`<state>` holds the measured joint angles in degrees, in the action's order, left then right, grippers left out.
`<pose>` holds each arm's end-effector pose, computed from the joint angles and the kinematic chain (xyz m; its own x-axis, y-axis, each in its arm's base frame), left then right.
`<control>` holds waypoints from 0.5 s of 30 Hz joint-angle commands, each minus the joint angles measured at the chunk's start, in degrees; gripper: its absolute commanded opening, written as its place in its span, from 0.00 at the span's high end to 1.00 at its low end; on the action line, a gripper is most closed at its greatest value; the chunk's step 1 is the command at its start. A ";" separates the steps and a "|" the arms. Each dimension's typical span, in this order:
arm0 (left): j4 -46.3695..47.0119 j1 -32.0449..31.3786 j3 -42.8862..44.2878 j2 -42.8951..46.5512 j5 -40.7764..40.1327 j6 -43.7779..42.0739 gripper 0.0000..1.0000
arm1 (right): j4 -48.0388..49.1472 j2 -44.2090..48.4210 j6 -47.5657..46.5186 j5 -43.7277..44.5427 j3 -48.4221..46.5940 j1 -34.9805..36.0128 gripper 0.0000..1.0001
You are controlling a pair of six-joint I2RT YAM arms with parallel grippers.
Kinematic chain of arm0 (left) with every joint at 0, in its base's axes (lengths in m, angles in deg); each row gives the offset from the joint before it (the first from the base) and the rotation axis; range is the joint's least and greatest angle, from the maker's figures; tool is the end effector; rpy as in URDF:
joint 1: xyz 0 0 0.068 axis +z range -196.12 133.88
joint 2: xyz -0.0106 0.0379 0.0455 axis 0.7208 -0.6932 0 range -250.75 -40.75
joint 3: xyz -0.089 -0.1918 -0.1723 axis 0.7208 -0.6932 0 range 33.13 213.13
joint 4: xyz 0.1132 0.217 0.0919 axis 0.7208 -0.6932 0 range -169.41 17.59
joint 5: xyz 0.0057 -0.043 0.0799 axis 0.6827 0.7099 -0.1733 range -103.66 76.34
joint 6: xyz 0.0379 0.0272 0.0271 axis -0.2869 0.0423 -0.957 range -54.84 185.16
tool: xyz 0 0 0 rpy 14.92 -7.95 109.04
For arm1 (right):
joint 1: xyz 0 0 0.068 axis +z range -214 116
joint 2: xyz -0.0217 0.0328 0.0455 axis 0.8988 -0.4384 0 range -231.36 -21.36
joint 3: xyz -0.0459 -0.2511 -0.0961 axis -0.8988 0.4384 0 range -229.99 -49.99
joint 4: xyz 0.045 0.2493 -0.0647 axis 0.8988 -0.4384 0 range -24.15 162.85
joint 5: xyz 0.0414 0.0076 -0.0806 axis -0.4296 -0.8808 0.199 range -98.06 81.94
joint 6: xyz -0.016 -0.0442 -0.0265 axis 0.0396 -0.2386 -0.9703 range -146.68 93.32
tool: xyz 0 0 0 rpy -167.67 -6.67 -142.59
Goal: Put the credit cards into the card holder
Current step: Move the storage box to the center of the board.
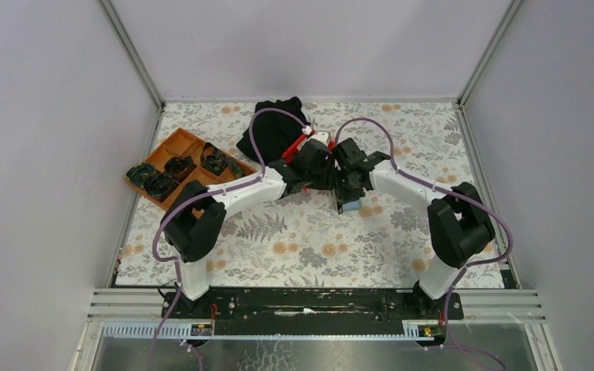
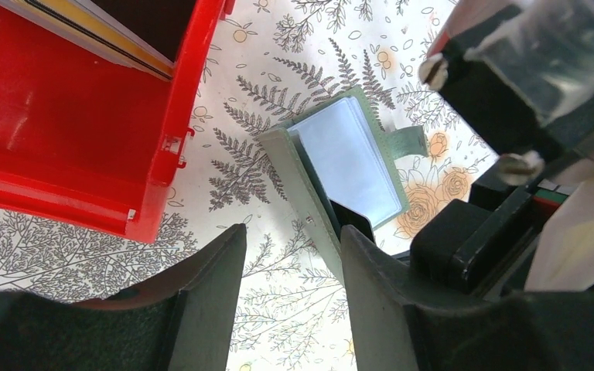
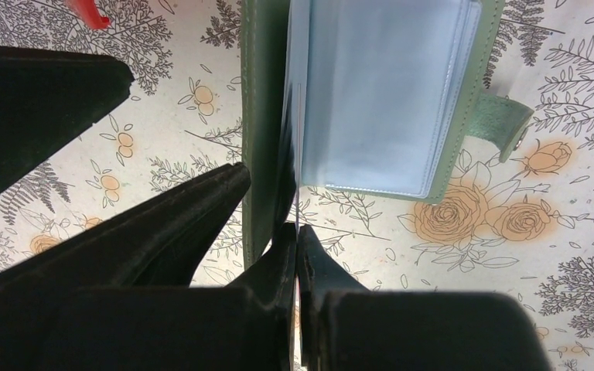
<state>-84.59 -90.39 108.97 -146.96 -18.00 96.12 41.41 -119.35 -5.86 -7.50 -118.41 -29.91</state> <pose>0.2997 -0.2885 0.2207 -0.7528 0.0176 -0.6580 0.3136 0.8885 -0.3350 0.2921 0.1973 0.2103 -0.8749 -0.1630 -0.4560 -0.2627 0.9508 0.1643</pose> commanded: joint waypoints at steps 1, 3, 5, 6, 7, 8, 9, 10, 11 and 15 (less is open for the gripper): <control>3.48 -2.23 0.86 -0.36 2.06 0.88 0.43 | 3.50 4.15 -0.32 -0.36 -3.62 0.63 1.00; 3.48 -2.23 1.19 -1.00 1.99 1.38 0.25 | 3.49 4.51 -0.26 -0.46 -3.41 0.64 1.00; 3.77 -2.22 1.41 -1.36 1.92 1.83 0.00 | 3.49 4.80 -0.25 -0.75 -3.25 0.63 1.00; 3.97 -2.22 1.47 -1.47 2.05 1.90 0.00 | 3.49 4.99 -0.21 -0.86 -3.16 0.64 1.00; 4.19 -2.23 1.55 -1.66 2.26 1.99 0.00 | 3.51 5.15 -0.17 -0.90 -3.06 0.63 1.00; 4.26 -2.27 1.80 -1.95 2.28 2.14 0.00 | 3.52 5.31 -0.23 -0.94 -2.95 0.63 1.00; 4.26 -2.17 1.98 -2.12 2.19 2.31 0.00 | 3.45 5.40 -0.22 -0.99 -2.88 0.63 1.00; 4.27 -2.15 2.05 -2.25 2.18 2.53 0.00 | 3.34 5.44 -0.29 -1.06 -2.92 0.67 1.00; 4.34 -2.17 2.19 -2.46 2.18 2.57 0.00 | 3.25 5.45 -0.39 -1.08 -2.89 0.71 1.00; 4.35 -2.16 2.33 -2.62 1.95 3.15 0.00 | 3.04 5.64 -0.61 -1.26 -2.43 0.74 1.00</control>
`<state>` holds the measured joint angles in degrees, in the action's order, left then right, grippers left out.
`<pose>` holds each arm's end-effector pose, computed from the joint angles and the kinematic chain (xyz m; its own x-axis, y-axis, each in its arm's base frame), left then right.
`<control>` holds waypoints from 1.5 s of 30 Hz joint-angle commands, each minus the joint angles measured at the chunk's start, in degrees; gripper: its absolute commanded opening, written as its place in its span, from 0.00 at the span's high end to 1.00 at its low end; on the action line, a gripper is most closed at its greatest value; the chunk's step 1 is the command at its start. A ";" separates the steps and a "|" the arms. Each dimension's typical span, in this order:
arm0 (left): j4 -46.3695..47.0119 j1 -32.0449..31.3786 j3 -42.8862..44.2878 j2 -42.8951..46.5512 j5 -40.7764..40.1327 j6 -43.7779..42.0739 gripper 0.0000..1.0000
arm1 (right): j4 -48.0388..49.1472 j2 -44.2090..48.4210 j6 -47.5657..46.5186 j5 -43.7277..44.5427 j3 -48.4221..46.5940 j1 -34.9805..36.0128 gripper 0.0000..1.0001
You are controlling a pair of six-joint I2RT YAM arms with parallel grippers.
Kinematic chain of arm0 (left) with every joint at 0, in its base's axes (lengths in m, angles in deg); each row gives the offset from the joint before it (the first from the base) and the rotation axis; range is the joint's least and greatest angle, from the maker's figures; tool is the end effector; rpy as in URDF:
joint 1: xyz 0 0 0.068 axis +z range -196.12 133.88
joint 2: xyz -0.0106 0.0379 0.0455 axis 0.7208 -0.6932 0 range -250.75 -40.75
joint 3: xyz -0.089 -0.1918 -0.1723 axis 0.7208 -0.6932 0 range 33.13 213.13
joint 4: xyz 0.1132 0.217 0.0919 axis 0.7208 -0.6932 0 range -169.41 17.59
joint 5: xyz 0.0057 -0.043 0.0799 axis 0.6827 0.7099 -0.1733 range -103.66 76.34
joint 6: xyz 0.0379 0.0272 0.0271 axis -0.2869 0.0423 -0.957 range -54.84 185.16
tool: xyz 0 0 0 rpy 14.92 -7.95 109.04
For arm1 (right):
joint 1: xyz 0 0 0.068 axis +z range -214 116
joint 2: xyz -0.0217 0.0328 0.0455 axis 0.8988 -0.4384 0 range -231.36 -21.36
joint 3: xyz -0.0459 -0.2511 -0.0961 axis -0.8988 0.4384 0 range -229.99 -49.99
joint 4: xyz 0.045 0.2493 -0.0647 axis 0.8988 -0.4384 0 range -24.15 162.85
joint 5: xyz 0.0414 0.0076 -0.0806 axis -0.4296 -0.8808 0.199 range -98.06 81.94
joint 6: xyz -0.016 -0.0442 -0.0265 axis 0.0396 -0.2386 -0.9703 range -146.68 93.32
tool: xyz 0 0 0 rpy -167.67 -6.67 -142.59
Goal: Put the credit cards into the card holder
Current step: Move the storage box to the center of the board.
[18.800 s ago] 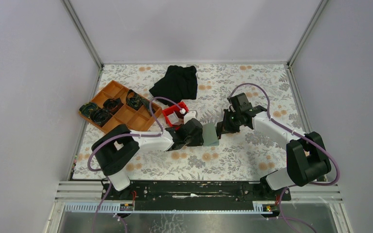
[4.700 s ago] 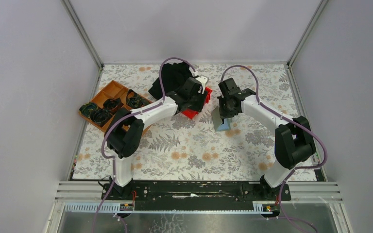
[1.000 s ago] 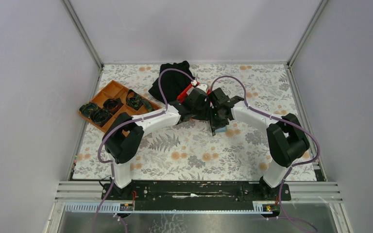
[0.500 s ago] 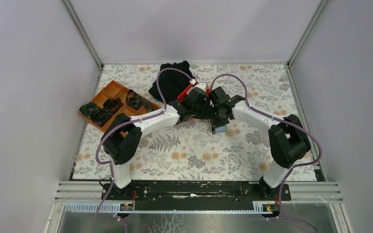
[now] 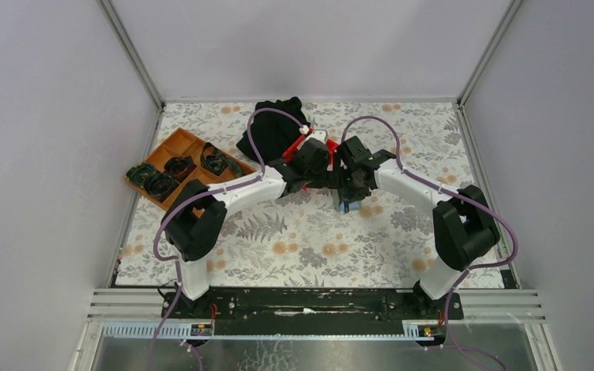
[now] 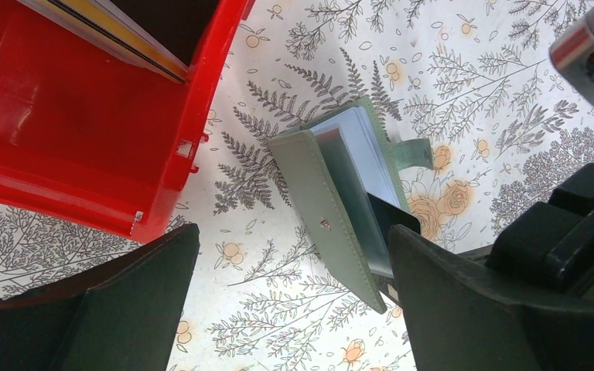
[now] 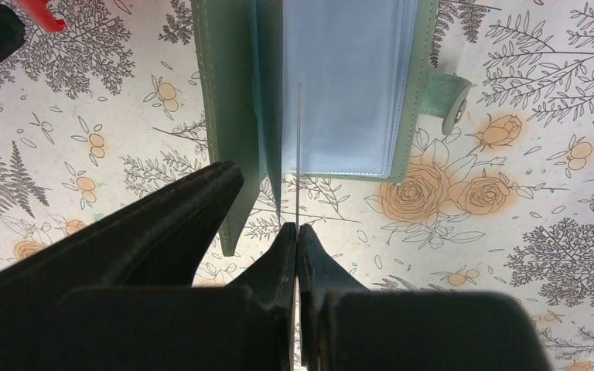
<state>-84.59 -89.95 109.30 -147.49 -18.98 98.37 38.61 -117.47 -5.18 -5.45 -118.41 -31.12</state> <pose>0.3037 -0.2870 0.2189 -0.7605 -0.0258 -0.6489 0.2677 0.8979 -0.3495 0.2902 0.1857 0.2185 -0.8816 -0.1340 -0.4525 -0.2163 0.9669 0.1351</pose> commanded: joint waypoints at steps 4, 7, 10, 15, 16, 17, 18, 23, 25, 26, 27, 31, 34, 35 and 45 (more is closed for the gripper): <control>3.97 -2.62 1.89 -1.91 2.07 2.91 0.00 | 6.27 5.17 -0.94 -3.14 -0.90 1.94 1.00; 1.96 -2.58 3.36 -3.22 1.78 4.83 0.01 | 7.14 6.48 -0.39 -3.93 0.65 1.92 1.00; 0.50 -2.64 4.47 -4.20 1.10 6.34 0.01 | 8.30 7.65 0.14 -5.41 2.20 1.92 1.00; -0.70 -2.70 4.58 -4.49 -0.71 8.01 0.01 | 10.33 10.26 0.92 -7.42 4.57 1.92 1.00; -0.81 -2.67 4.49 -4.38 -1.07 8.27 0.01 | 10.64 10.59 1.04 -7.97 4.85 1.92 1.00; -0.82 -2.68 4.19 -4.24 -1.26 8.54 0.01 | 11.09 10.90 1.15 -8.63 5.07 1.92 1.00; -0.82 -2.66 3.98 -4.14 -1.49 8.80 0.01 | 11.69 11.21 1.43 -9.38 5.41 1.92 1.00; -1.67 -2.72 3.40 -3.60 -2.97 10.12 0.01 | 14.50 12.66 2.57 -12.82 7.15 1.93 1.00; -1.49 -2.79 2.37 -2.60 -3.91 10.93 0.01 | 15.35 13.45 2.99 -13.44 7.97 1.92 1.00; -1.18 -2.80 1.81 -1.92 -4.36 11.30 0.01 | 15.62 13.71 3.17 -13.57 8.14 1.92 1.00; -0.93 -2.82 1.26 -1.20 -4.81 11.61 0.02 | 15.62 13.90 3.13 -13.72 8.27 1.92 1.00; 0.11 -2.75 -1.09 1.07 -6.82 12.96 0.11 | 15.78 14.59 3.33 -14.03 8.62 1.92 1.00; 0.88 -2.83 -2.26 1.92 -7.79 13.53 0.20 | 15.76 14.81 3.28 -14.35 8.67 1.92 1.00; 0.80 -2.73 -2.09 1.79 -7.78 13.56 0.21 | 15.71 14.82 3.29 -14.51 8.74 1.92 1.00; -0.03 -2.75 -0.38 0.31 -8.61 13.98 0.25 | 15.84 15.28 3.27 -14.92 11.16 1.92 1.00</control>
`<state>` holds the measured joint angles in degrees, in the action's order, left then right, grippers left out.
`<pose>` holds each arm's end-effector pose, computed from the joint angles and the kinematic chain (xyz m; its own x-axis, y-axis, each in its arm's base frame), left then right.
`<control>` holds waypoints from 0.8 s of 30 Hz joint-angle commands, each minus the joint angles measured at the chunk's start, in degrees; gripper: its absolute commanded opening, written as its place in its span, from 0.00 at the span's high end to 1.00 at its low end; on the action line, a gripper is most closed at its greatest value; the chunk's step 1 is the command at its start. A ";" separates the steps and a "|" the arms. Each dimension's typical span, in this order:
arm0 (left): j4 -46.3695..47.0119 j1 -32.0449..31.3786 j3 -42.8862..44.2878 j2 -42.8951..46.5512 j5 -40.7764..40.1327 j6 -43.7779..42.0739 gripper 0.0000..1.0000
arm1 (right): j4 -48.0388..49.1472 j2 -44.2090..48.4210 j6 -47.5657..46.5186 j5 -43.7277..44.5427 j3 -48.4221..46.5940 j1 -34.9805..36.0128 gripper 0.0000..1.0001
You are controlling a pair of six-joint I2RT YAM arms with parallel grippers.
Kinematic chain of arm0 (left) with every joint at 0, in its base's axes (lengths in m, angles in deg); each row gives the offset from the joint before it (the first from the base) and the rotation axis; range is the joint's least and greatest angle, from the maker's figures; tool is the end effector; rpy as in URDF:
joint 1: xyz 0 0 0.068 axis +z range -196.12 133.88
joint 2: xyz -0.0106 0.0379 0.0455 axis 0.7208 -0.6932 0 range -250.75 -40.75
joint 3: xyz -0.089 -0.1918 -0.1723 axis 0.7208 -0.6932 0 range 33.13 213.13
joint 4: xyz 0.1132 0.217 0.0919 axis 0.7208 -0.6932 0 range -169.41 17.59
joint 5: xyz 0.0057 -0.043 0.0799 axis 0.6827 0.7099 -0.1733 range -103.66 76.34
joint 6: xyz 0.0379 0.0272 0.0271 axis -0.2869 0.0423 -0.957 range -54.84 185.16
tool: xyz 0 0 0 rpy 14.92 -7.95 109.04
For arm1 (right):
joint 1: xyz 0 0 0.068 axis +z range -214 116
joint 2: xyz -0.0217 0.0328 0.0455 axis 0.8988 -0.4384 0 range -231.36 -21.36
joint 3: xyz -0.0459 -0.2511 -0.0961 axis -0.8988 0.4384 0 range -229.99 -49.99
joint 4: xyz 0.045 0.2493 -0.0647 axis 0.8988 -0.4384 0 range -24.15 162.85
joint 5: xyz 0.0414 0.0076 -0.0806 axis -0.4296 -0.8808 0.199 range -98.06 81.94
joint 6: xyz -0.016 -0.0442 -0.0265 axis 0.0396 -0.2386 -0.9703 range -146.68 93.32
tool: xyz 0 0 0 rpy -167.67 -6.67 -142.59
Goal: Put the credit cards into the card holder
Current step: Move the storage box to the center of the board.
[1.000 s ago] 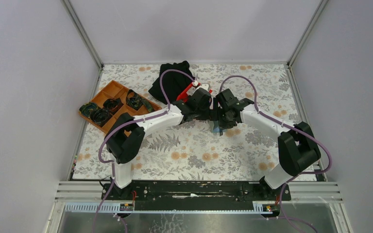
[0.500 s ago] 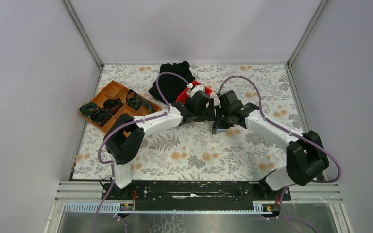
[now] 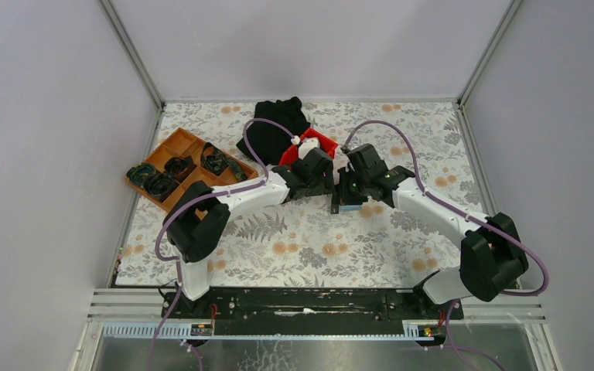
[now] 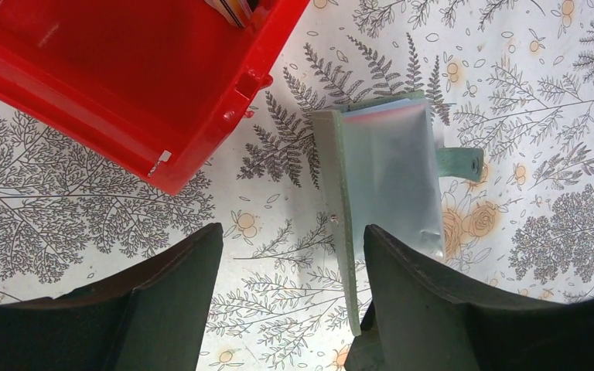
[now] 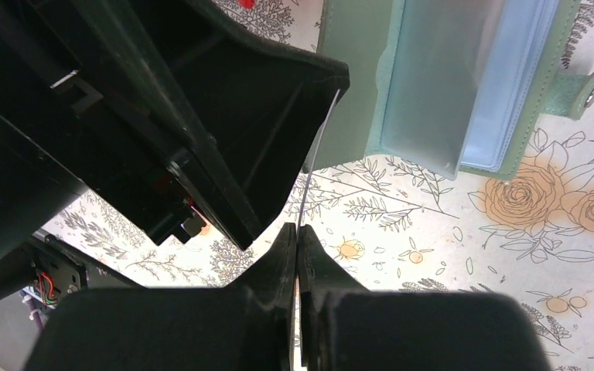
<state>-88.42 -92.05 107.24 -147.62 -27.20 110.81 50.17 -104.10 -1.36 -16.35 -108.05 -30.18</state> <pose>0.2888 -0.2864 0.2022 -0.7884 -0.1850 -0.5867 0.0393 0.9366 -0.3481 0.2533 0.1759 0.2472 -0.8227 -0.0418 -0.5670 -0.3099 0.8691 0.3856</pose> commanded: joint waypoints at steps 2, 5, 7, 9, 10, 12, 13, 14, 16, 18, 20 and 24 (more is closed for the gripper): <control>3.77 -0.66 1.52 0.64 -0.44 1.56 0.28 | 3.91 2.58 -0.77 -3.62 0.84 0.99 1.00; 3.63 -0.65 1.31 0.89 -0.57 1.38 0.33 | 0.62 3.46 -2.27 -0.21 -1.00 0.98 1.00; 3.19 -0.65 1.00 0.95 -0.71 1.37 0.33 | -2.02 3.90 -3.68 2.63 -2.41 0.99 1.00; 3.09 -0.70 0.59 0.86 -0.51 1.29 0.34 | -3.31 4.72 -4.49 4.63 -2.93 0.92 1.00; 2.98 -0.66 0.44 0.67 -0.44 1.22 0.33 | -3.82 5.11 -4.69 5.29 -3.04 0.90 1.00; 2.41 -0.66 0.35 -0.04 -0.11 0.88 0.34 | -4.84 5.74 -5.12 6.27 -3.29 0.58 1.00; 1.98 -0.73 0.39 -0.43 0.06 0.85 0.35 | -5.37 6.01 -5.33 6.68 -3.32 0.36 1.00; 1.56 -0.66 0.30 -0.61 0.17 0.77 0.36 | -5.70 6.27 -5.54 6.98 -3.22 -0.06 1.00; 1.36 -0.66 -0.23 -0.74 0.31 0.80 0.38 | -6.24 6.52 -6.07 7.13 -3.00 -1.28 1.00; 1.13 -0.65 -0.88 -0.59 0.40 0.93 0.38 | -6.44 6.58 -6.64 6.85 -2.58 -2.51 1.00; 0.98 -0.75 -1.49 -0.34 0.43 0.93 0.40 | -6.52 6.18 -7.05 6.45 -2.33 -3.63 1.00; 0.68 -0.84 -2.51 -0.22 0.54 0.69 0.42 | -6.04 4.60 -7.93 6.54 -2.35 -5.20 1.00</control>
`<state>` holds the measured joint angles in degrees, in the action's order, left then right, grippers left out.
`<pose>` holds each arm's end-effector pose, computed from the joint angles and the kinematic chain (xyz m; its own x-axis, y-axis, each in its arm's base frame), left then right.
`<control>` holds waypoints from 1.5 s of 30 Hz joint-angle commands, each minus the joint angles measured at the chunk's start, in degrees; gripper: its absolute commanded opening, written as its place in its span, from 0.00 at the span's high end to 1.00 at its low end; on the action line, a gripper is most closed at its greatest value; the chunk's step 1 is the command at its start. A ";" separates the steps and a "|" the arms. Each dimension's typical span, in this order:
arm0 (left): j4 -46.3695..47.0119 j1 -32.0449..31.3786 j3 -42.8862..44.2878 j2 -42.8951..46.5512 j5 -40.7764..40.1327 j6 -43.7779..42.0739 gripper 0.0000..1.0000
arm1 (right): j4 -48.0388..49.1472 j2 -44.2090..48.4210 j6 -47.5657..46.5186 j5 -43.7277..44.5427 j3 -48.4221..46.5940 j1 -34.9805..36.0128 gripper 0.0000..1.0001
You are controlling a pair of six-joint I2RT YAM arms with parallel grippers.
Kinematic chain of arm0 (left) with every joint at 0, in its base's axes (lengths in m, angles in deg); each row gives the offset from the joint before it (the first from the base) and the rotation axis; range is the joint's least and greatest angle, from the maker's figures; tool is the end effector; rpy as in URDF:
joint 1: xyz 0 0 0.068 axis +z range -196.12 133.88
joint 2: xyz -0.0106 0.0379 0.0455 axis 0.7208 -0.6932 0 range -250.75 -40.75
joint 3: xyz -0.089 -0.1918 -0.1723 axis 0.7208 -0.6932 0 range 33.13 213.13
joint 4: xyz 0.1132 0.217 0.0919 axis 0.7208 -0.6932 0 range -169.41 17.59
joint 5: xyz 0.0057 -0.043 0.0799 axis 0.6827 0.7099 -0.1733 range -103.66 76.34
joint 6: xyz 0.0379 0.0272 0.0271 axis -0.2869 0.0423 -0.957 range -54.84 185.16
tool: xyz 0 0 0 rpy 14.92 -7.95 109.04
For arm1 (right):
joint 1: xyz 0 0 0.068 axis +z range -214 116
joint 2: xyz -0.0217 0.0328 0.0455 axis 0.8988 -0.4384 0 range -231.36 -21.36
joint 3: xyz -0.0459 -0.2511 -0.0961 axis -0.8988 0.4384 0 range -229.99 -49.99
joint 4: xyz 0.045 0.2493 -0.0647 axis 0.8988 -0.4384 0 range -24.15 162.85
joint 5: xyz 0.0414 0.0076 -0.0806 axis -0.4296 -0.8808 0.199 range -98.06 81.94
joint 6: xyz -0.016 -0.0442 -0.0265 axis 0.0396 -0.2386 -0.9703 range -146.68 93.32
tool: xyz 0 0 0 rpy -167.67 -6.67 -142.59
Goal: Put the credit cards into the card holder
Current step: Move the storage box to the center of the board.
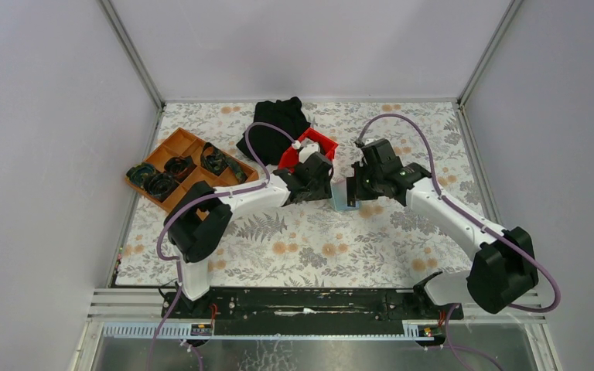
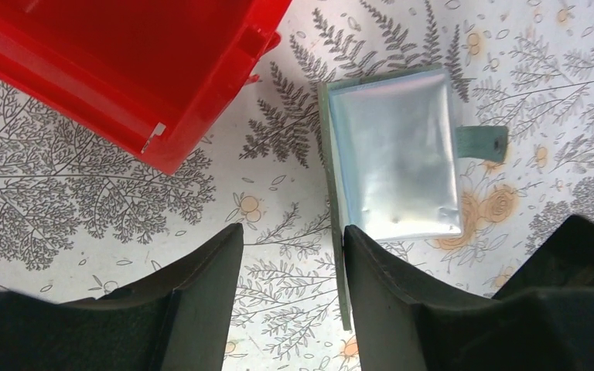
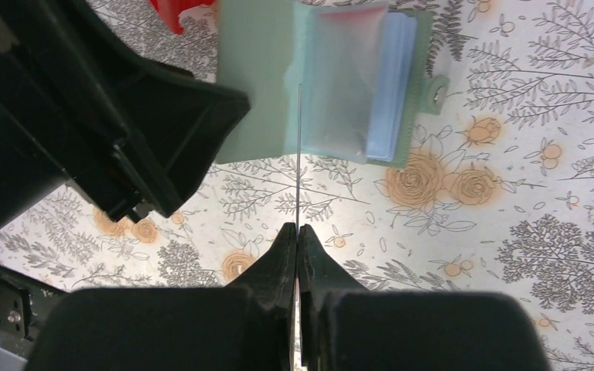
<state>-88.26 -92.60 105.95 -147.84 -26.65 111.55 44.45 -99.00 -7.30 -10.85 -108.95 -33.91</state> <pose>0.2836 -0.2871 0.1939 -0.8042 -0.1776 -0.5672 0.0363 0.9378 -0.3452 0.2496 0.1466 0.2694 -0.7734 -0.0651 -0.6306 -0.2892 0.9214 0.2596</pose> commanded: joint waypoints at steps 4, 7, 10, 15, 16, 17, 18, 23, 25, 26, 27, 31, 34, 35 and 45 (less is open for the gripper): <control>-0.43 -0.35 -1.71 0.02 -0.05 -0.25 0.45 | 0.19 -2.57 -3.13 0.20 -1.44 -2.78 1.00; -0.73 -0.28 -1.99 0.06 -0.09 -0.49 0.45 | 0.98 -3.73 -3.70 -0.62 -1.29 -3.41 1.00; -1.03 -0.29 -1.94 -0.05 -0.27 -0.91 0.45 | 1.29 -4.95 -4.33 -0.56 -1.25 -3.87 1.00; -1.69 -0.36 -1.22 -0.68 -0.38 -1.69 0.46 | 1.87 -6.38 -4.89 -0.28 -1.06 -4.30 1.00; -1.84 -0.33 -1.05 -0.86 -0.35 -1.85 0.46 | 1.77 -6.60 -5.10 -0.12 -1.13 -4.29 1.00; -1.93 -0.29 -0.94 -0.99 -0.41 -1.98 0.46 | 1.61 -6.70 -5.34 0.24 -1.14 -4.33 1.00; -1.98 -0.28 -0.80 -1.13 -0.29 -2.08 0.47 | 1.66 -6.80 -5.43 0.44 -1.16 -4.28 1.00; -1.98 -0.33 -0.86 -1.44 -0.46 -2.45 0.48 | 0.94 -7.50 -6.46 1.69 -1.37 -4.49 1.00; -2.05 -0.28 -0.84 -1.58 -0.52 -2.55 0.48 | 0.81 -7.60 -6.66 2.45 -1.26 -4.49 1.00; -2.14 -0.24 -0.82 -1.58 -0.70 -2.59 0.48 | 0.82 -7.64 -6.71 2.58 -1.19 -4.54 1.00; -2.11 -0.22 -0.82 -1.66 -0.79 -2.62 0.48 | 0.81 -7.80 -6.74 2.62 -1.16 -4.58 1.00; -2.03 -0.05 -1.11 -1.52 -1.37 -2.68 0.48 | 0.12 -8.77 -7.30 2.97 -1.38 -4.52 1.00; -1.64 0.07 -1.91 -0.84 -1.43 -2.36 0.48 | -0.16 -9.39 -7.51 3.14 -1.16 -4.53 1.00; -1.57 0.07 -2.01 -0.62 -1.48 -2.36 0.48 | 0.06 -9.55 -7.49 3.09 -0.90 -4.55 1.00; -1.98 0.53 -1.89 0.19 -2.61 -3.59 0.48 | 1.55 -11.78 -7.98 2.21 -0.96 -4.53 1.00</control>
<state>-89.73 -92.58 104.53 -148.65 -27.22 109.15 45.06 -109.82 -14.08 -9.01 -108.95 -38.18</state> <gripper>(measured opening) 0.520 0.018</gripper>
